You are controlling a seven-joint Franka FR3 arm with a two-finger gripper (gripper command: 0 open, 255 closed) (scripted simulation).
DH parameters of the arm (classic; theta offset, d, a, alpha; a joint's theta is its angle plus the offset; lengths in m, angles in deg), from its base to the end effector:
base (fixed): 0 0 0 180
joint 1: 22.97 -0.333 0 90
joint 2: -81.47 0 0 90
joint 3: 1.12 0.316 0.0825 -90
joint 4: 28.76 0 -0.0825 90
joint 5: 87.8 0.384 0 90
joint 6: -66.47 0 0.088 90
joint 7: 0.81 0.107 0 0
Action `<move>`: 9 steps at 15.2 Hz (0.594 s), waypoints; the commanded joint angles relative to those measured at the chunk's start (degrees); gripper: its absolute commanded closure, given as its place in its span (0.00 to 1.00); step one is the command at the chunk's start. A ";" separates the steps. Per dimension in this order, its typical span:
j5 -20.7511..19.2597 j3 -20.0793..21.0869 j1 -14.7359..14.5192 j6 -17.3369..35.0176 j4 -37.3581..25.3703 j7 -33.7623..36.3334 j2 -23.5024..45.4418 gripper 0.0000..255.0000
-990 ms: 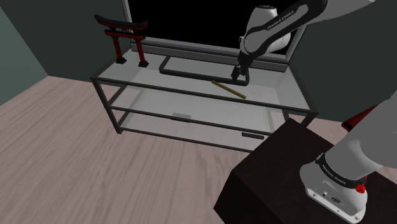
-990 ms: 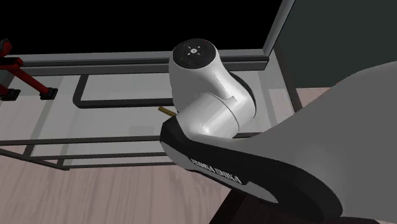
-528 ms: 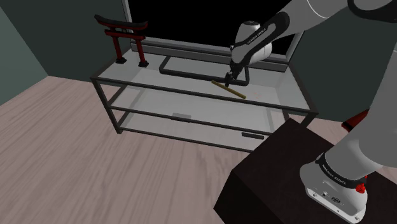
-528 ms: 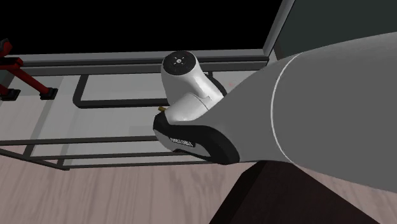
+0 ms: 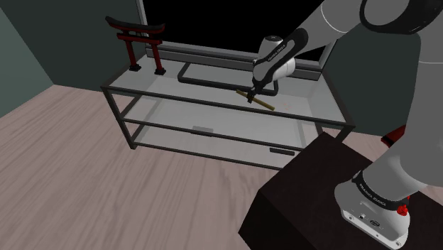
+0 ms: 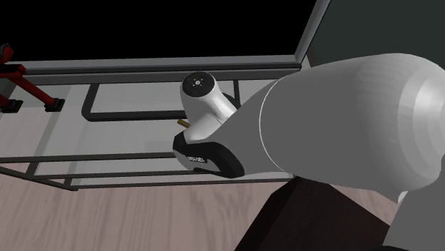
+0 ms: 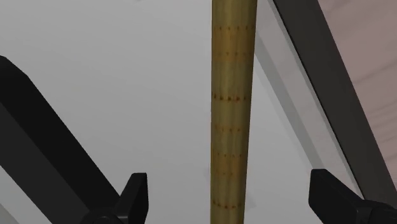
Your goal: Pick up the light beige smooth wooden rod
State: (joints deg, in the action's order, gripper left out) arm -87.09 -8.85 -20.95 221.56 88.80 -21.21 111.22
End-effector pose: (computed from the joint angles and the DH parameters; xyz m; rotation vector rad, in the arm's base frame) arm 0.5990 -0.1018 0.1964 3.0274 0.2996 0.1833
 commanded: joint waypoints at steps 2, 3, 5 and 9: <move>0.12 0.11 0.13 0.89 0.05 -0.09 0.81 0.00; 0.11 0.11 0.13 0.91 0.11 -0.09 0.77 1.00; 0.11 0.10 0.12 0.95 0.17 -0.07 0.76 1.00; 0.05 0.06 -0.09 1.13 0.47 0.15 0.63 1.00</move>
State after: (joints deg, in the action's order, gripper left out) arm -87.04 -8.58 -21.27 222.78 89.19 -20.99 111.53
